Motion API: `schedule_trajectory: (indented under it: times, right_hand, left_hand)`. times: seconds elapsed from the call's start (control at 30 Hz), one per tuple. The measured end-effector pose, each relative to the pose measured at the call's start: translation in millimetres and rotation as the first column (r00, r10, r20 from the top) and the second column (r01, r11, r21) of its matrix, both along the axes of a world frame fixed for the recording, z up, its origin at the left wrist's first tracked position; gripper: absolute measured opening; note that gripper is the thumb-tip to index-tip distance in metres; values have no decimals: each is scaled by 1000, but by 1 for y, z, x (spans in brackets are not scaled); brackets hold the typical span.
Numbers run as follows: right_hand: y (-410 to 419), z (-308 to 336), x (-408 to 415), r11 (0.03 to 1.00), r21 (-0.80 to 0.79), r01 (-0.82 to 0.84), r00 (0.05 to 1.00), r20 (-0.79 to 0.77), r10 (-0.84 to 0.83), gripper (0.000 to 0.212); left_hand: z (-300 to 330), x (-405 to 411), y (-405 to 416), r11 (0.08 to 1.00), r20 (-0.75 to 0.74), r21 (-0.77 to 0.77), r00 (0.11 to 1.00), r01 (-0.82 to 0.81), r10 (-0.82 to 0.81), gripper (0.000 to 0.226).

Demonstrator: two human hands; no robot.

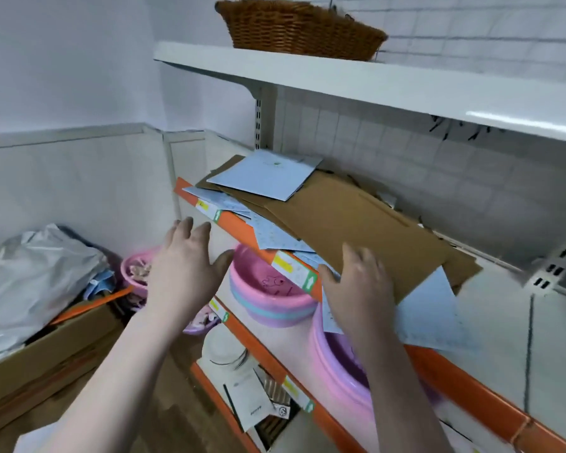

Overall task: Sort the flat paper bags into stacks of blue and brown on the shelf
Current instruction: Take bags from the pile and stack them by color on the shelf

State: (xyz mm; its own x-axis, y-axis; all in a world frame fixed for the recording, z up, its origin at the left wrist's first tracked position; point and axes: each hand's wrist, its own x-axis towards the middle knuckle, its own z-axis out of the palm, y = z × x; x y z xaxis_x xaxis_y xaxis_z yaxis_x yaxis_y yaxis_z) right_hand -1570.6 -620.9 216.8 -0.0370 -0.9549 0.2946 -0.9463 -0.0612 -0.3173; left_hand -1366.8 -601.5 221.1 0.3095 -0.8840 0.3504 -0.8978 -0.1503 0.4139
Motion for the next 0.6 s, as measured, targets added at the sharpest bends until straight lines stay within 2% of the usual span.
schedule_trajectory:
  times: [0.27,0.43,0.6]
  right_hand:
    - [-109,3,53,996,-47,71,997,-23,-72,51]
    - [-163,11,76,995,12,96,995,-16,-96,50]
    - [-188,7,94,985,111,130,991,-29,-127,48]
  left_hand:
    - [0,59,-137,994,25,-22,994,103,-102,53]
    - [10,75,-220,986,58,12,985,165,-165,52]
    - [5,84,-293,960,64,124,964,250,-259,59]
